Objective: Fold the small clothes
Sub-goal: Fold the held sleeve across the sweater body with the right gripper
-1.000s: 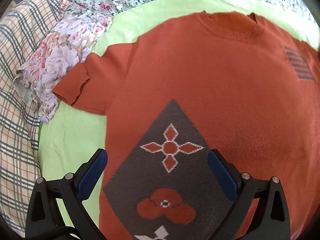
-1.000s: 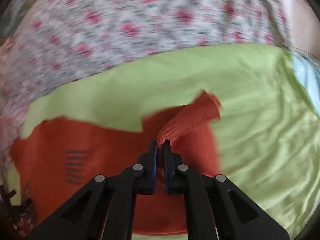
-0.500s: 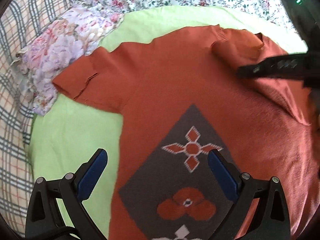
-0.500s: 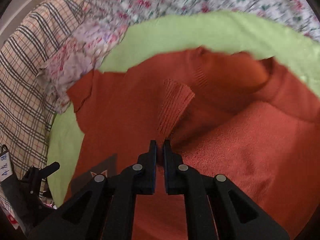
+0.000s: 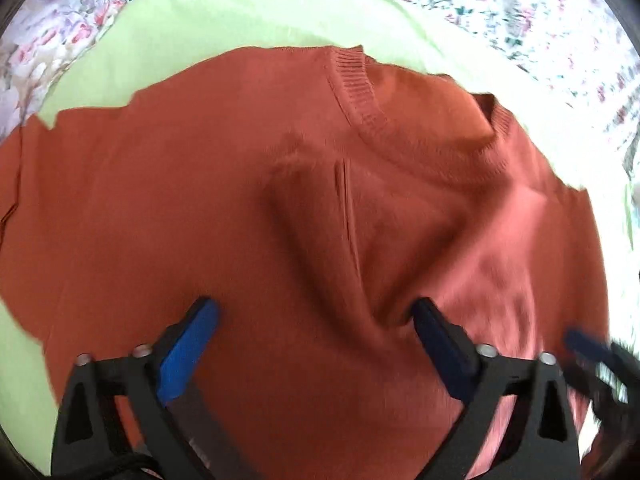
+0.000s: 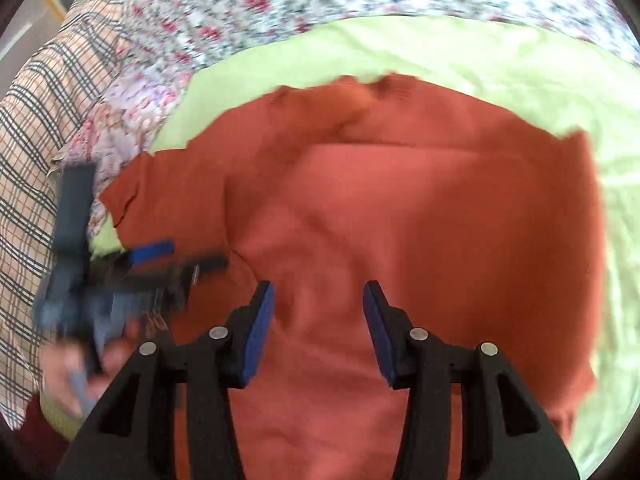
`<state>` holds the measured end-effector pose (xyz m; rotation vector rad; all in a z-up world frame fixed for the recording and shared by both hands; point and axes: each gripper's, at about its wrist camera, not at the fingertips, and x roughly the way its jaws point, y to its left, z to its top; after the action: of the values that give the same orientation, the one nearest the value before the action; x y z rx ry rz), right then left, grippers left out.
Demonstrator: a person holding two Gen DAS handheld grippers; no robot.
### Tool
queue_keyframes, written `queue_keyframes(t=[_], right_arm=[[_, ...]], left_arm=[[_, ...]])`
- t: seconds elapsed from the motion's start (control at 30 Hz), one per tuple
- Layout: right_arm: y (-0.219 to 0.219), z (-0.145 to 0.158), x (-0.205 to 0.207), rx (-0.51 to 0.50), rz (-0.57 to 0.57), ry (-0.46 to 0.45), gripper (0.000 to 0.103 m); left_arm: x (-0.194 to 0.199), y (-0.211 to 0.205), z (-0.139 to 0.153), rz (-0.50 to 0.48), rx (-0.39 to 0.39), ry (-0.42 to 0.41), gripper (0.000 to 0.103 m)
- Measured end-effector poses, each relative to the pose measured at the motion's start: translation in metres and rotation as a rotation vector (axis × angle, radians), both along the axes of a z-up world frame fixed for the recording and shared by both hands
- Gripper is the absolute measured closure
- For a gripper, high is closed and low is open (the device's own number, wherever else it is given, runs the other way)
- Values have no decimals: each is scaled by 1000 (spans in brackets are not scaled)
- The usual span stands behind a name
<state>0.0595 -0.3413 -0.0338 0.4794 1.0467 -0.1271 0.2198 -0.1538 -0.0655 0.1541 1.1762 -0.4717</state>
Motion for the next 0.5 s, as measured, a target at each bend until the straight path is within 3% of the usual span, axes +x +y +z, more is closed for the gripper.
queue_keyframes(t=[0.03, 0.07, 0.1, 0.13, 0.17, 0.23, 0.33, 0.43, 0.47, 0.5], right_arm=[[-5, 0, -6, 2, -12, 3, 55], [-10, -1, -14, 6, -27, 6, 55], [-12, -2, -17, 8, -33, 7, 55], [-14, -2, -21, 10, -38, 9, 55], [-14, -3, -22, 10, -38, 10, 55], [-13, -4, -25, 12, -31, 12, 55], [-5, -3, -23, 13, 0, 9, 55], [3, -1, -24, 4, 29, -3, 55], [6, 0, -24, -2, 36, -3, 55], [8, 0, -24, -6, 45, -3, 55]], left_arm=[[3, -4, 1, -3, 1, -24, 20], [3, -6, 4, -9, -6, -51, 43], [1, -6, 8, -20, -3, -82, 79], [1, -4, 10, -26, -6, -81, 90], [0, 1, 13, -27, -24, -75, 94], [-7, 19, 20, -11, -29, -104, 96], [-21, 43, 19, -10, 43, -154, 95], [-28, 49, 8, -47, 123, -181, 84], [-28, 48, 8, -46, 139, -184, 69], [-24, 42, 11, -50, 150, -178, 47]])
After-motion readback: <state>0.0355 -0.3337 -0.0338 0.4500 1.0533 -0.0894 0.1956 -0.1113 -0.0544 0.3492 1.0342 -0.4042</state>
